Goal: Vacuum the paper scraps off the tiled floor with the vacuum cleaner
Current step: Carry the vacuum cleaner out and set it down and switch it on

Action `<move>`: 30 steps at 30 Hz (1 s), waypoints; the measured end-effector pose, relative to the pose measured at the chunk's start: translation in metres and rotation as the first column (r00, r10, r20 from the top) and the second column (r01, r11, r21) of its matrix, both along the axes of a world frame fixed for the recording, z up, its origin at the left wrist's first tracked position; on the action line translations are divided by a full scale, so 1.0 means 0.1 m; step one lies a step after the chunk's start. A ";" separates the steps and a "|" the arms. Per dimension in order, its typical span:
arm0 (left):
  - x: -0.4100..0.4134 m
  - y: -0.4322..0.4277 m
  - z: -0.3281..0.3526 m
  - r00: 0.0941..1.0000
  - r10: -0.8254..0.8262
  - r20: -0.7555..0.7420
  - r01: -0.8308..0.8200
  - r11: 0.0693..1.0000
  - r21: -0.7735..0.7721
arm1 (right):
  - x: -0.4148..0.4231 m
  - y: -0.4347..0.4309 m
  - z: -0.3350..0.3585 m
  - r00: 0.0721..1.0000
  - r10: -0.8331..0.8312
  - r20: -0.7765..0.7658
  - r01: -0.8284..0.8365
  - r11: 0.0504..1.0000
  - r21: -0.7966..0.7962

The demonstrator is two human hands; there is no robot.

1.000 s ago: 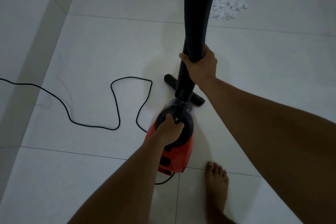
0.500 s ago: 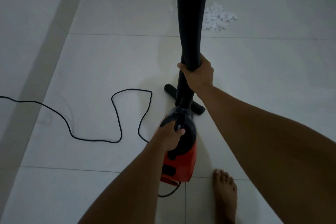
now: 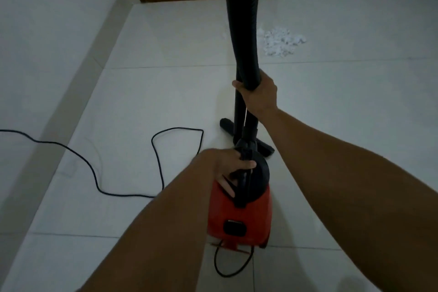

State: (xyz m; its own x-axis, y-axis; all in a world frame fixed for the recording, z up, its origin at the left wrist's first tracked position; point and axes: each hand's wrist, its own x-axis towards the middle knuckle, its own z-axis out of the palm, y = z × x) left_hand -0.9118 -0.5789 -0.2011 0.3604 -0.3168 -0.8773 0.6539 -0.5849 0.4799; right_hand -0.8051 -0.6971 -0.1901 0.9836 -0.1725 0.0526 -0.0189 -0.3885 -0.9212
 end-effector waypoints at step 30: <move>-0.64 -0.25 -0.60 0.514 -0.208 0.832 -0.338 0.842 0.420 | -0.25 0.03 -0.08 0.997 0.033 0.076 -0.028 0.998 -0.064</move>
